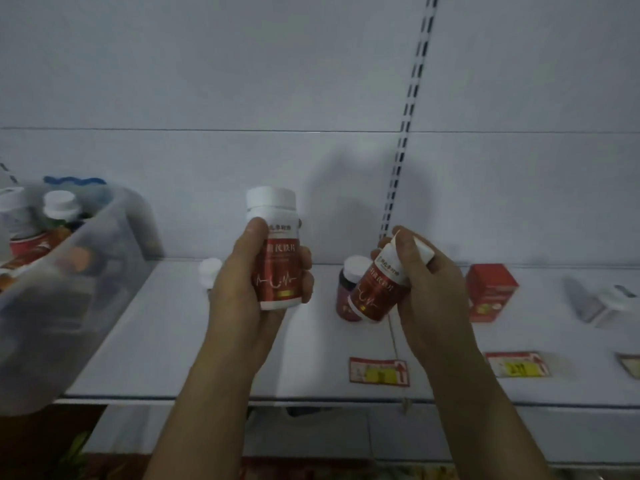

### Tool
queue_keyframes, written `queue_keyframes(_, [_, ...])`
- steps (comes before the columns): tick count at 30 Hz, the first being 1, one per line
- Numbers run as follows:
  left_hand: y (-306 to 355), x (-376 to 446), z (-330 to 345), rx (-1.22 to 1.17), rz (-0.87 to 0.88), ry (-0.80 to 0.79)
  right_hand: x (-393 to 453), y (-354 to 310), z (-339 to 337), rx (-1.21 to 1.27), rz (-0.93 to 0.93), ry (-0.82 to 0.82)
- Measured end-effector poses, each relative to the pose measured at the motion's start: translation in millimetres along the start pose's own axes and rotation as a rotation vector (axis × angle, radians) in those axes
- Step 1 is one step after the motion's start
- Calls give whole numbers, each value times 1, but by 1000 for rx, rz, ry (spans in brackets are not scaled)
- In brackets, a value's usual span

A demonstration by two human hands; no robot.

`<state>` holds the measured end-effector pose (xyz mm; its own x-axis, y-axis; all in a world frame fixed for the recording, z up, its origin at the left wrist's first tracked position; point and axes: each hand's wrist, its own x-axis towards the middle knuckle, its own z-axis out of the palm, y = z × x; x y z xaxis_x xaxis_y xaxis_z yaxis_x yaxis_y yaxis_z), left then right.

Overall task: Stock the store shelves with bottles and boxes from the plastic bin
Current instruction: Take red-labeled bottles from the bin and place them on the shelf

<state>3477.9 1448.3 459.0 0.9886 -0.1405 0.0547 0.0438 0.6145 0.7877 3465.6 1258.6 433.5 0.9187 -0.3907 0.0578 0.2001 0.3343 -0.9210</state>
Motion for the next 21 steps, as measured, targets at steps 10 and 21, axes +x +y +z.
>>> queue_keyframes(10, [-127,-18,139,65,-161,-261,-18,-51,-171,-172,-71,168])
queue_keyframes(21, [-209,-22,232,145,-310,-558,-36,-74,-278,-230,-77,483])
